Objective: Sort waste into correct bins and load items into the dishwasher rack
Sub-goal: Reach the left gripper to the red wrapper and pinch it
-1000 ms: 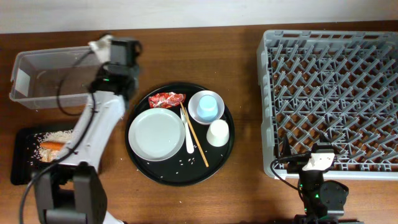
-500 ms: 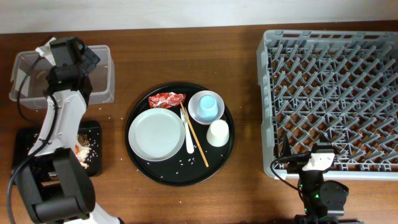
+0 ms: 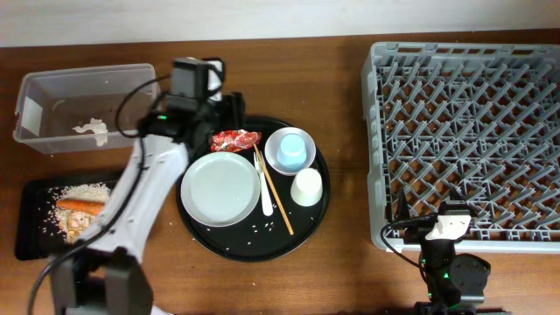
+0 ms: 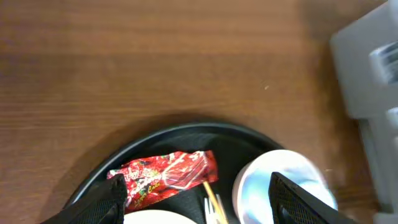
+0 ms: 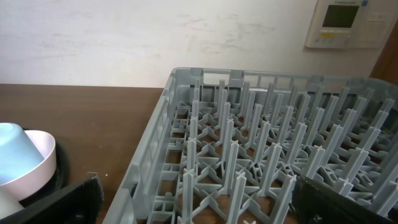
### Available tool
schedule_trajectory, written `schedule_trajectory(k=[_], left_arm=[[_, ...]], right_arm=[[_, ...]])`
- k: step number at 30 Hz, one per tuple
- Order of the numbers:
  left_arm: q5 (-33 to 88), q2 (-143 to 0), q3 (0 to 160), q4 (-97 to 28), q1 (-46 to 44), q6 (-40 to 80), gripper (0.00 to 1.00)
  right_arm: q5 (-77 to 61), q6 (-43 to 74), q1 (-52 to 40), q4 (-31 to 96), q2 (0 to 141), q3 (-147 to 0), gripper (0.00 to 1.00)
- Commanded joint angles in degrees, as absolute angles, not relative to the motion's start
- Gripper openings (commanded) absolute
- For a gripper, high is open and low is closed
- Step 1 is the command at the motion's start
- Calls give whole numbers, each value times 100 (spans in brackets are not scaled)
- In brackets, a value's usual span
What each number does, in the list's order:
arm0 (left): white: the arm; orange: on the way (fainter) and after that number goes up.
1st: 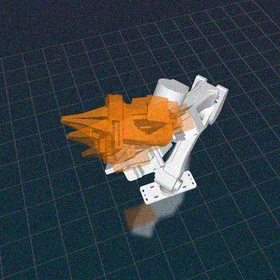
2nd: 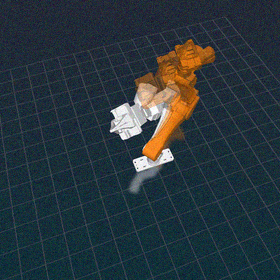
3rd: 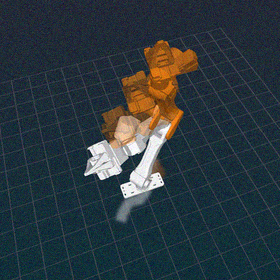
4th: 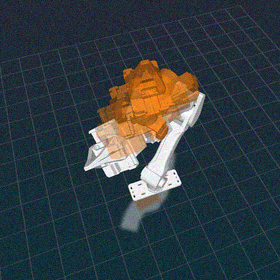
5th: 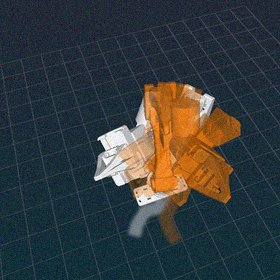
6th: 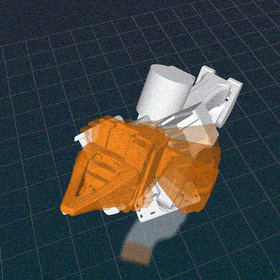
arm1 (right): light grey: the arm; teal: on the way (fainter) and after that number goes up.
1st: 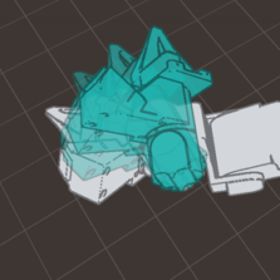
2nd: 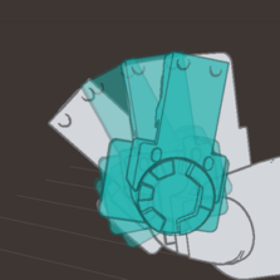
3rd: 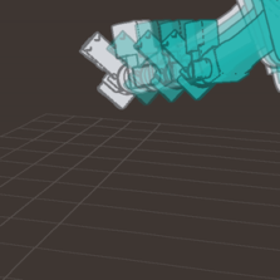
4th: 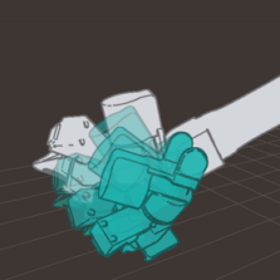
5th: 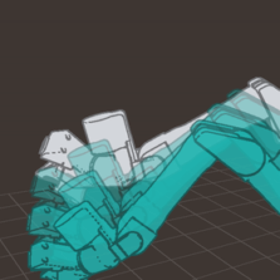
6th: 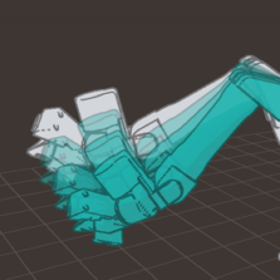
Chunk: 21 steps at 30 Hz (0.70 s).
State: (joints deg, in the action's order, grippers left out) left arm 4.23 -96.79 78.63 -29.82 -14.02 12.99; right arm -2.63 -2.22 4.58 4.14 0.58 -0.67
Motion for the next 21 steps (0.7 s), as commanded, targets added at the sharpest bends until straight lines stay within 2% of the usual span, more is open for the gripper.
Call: schedule_trajectory(k=[1,5,10,14,21], left_arm=[[-692,-10195,7889,-3015,-1651,1144,72],[-692,-10923,7889,-3041,-1651,1146,72],[-757,-11638,7889,-2506,-1645,1146,72],[-779,-11810,7889,-2397,-1647,1280,72],[-683,-12001,7889,-2456,-1651,1406,65]], right_arm=[[-235,-259,491,432,21,-32,99],[-235,-259,491,432,21,-32,99],[-235,-259,491,432,21,-32,99],[-235,-257,491,432,21,-32,99],[-235,-257,491,432,21,-32,99]])
